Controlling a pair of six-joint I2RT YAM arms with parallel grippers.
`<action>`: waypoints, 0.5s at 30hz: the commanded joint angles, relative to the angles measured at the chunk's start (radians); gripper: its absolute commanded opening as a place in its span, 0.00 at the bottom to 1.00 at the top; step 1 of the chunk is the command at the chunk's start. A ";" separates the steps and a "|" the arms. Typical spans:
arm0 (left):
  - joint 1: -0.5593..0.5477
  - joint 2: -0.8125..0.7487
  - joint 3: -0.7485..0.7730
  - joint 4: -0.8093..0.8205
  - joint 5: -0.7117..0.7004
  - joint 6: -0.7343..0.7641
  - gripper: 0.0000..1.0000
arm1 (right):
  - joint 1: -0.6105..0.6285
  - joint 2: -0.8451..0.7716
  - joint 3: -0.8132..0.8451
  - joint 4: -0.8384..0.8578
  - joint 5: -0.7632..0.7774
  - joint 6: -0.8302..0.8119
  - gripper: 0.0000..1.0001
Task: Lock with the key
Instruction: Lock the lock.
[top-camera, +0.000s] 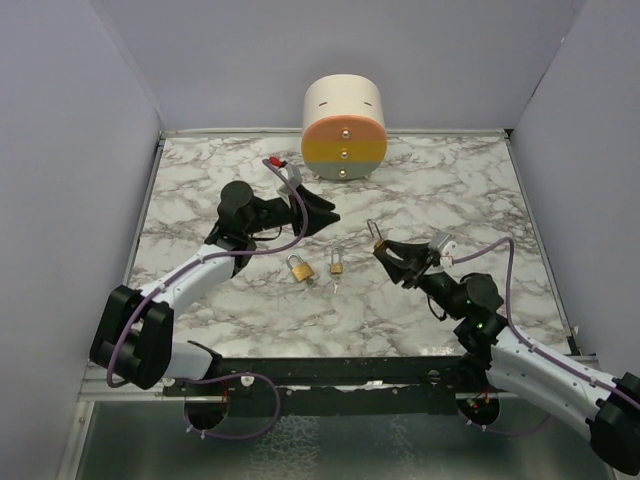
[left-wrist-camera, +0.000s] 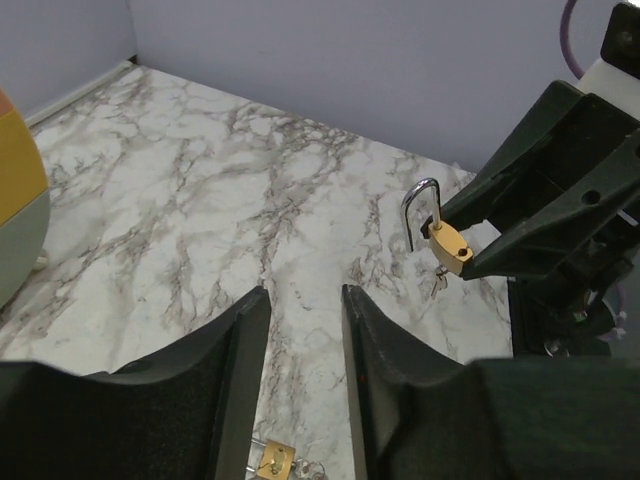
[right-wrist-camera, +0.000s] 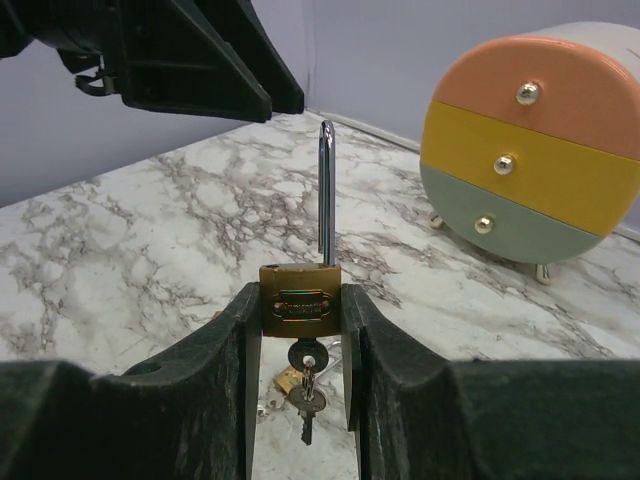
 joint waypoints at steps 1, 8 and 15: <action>-0.014 0.042 0.051 0.057 0.171 -0.030 0.36 | 0.003 -0.029 -0.009 0.053 -0.077 0.027 0.01; -0.059 0.044 0.070 0.115 0.251 -0.032 0.41 | 0.003 -0.027 -0.008 0.044 -0.116 0.039 0.01; -0.080 0.017 0.049 0.167 0.315 0.000 0.47 | 0.003 -0.009 0.013 0.030 -0.146 0.040 0.01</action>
